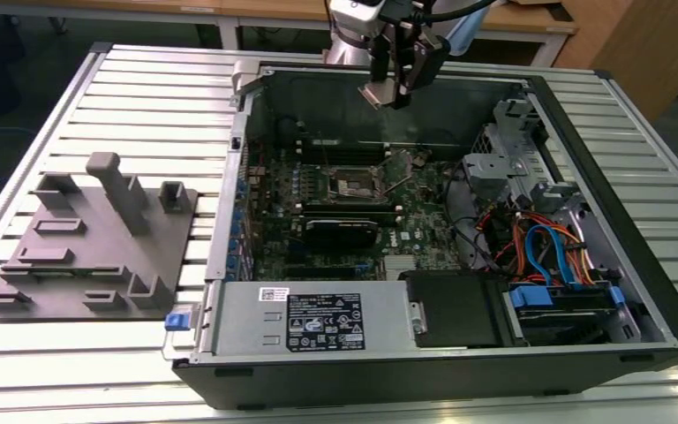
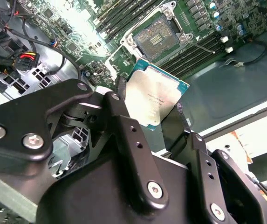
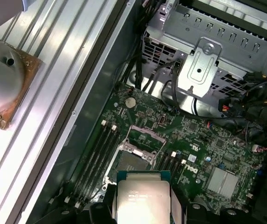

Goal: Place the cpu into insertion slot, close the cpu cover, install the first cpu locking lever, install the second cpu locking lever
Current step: 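Place the cpu into insertion slot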

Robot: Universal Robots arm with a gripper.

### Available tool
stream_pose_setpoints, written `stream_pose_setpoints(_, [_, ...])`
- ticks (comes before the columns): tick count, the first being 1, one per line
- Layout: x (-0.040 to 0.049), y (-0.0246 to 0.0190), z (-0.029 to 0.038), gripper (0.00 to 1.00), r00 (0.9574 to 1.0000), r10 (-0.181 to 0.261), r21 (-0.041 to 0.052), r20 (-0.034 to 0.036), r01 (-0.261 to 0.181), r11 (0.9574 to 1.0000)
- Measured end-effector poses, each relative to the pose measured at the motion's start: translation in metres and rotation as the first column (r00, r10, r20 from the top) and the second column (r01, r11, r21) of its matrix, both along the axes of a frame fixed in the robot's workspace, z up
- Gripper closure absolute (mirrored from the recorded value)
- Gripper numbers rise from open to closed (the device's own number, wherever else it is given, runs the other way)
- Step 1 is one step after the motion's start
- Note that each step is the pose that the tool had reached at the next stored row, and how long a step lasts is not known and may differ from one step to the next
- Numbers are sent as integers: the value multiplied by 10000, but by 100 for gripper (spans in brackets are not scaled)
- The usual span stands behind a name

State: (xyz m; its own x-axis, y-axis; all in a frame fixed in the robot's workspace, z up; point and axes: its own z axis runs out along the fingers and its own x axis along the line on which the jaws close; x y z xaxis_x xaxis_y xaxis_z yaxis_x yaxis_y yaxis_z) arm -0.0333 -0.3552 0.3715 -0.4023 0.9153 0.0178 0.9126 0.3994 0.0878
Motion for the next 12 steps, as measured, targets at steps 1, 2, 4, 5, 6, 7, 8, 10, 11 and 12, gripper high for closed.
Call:
stream_pose_setpoints(1, [0, 0, 0, 46, 10000, -1, 0, 0, 1, 10000])
stream_pose_setpoints(2, [0, 0, 0, 46, 10000, -1, 0, 0, 1, 10000])
stream_pose_setpoints(4, [0, 0, 0, 46, 10000, -2, 0, 0, 2, 10000])
stream_pose_setpoints(5, [0, 0, 0, 46, 10000, -2, 0, 0, 2, 10000])
stream_pose_setpoints(6, [0, 0, 0, 46, 10000, -2, 0, 0, 2, 10000])
stream_pose_setpoints(7, [0, 0, 0, 46, 10000, -3, 0, 0, 3, 10000])
stream_pose_setpoints(8, [0, 0, 0, 46, 10000, -3, 0, 0, 3, 10000])
stream_pose_setpoints(10, [0, 0, 0, 46, 10000, -4, -1, 0, 4, 10000])
stream_pose_setpoints(11, [0, 0, 0, 46, 10000, -5, 0, 0, 5, 10000])
stream_pose_setpoints(12, [0, 0, 0, 46, 10000, -13, 0, 0, 13, 10000])
